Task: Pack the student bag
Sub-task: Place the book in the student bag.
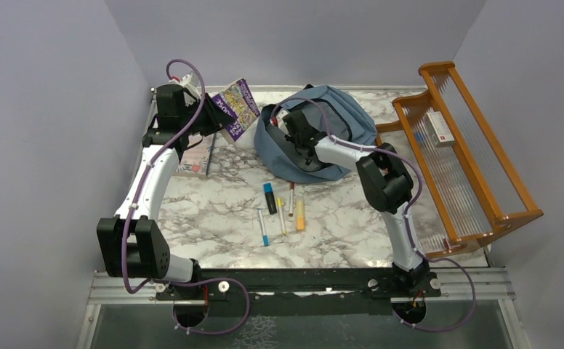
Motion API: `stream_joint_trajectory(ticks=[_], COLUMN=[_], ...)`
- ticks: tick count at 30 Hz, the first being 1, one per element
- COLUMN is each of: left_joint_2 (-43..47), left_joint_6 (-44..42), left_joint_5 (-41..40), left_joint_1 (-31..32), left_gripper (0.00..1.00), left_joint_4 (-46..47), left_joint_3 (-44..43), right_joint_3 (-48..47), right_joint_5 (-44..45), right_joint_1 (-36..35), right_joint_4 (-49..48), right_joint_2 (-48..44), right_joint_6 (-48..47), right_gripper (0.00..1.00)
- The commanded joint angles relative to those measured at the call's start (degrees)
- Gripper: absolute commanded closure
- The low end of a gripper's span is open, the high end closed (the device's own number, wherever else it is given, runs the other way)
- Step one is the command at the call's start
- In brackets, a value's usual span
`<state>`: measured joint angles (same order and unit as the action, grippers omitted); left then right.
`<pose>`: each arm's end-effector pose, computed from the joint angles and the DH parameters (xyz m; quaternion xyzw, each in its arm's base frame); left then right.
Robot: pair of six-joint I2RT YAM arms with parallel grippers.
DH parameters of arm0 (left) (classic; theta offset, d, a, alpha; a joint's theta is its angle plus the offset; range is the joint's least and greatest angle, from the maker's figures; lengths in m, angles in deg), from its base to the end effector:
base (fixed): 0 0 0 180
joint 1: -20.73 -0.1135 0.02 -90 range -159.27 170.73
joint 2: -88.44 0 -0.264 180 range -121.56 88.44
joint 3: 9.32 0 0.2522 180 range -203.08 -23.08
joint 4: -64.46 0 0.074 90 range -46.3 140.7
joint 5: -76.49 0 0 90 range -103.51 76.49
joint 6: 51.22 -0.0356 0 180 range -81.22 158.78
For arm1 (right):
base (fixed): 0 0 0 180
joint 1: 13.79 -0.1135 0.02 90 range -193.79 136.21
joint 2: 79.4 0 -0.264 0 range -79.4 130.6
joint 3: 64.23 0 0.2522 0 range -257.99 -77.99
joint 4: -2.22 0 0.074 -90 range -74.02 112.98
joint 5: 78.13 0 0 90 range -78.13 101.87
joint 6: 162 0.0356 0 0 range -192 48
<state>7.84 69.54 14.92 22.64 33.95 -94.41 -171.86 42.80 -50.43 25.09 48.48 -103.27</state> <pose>0.3222 -0.0277 0.3475 -0.0788 0.8287 -0.3443 0.4342 0.4081 0.2807 0.1631 -0.4059 0.7927 -0.2264 0.3944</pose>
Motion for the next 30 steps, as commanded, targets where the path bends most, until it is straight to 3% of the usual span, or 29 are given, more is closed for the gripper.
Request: stream_joint_trajectory(ticks=[1, 6, 9, 19, 30], left_joint_2=[3.0, 2.4, 2.4, 3.6, -2.8], left_joint_6=[1.1, 5.1, 8.4, 15.4, 26.5], left_joint_5=[3.7, 7.1, 9.1, 7.6, 4.9], left_joint_1=[-0.5, -0.5, -0.4, 1.8, 12.6], left_gripper=[1.00, 1.00, 1.00, 1.00, 1.00], left_joint_4=[5.4, 8.7, 11.0, 10.3, 13.6], left_joint_3=[-0.2, 0.8, 1.6, 5.9, 4.9], right_joint_3=[2.4, 6.0, 6.1, -3.8, -9.4], right_joint_5=[-1.3, -5.6, -8.3, -10.0, -6.3], right_joint_1=[0.4, 0.6, 1.0, 2.3, 3.2], right_joint_4=[-4.5, -10.3, -12.1, -4.1, 2.9], right_joint_2=[-5.4, -12.6, -15.0, -13.5, -11.8], right_joint_6=[3.0, 4.6, 4.7, 10.8, 19.8], right_gripper=[0.67, 0.99, 0.99, 0.99, 0.99])
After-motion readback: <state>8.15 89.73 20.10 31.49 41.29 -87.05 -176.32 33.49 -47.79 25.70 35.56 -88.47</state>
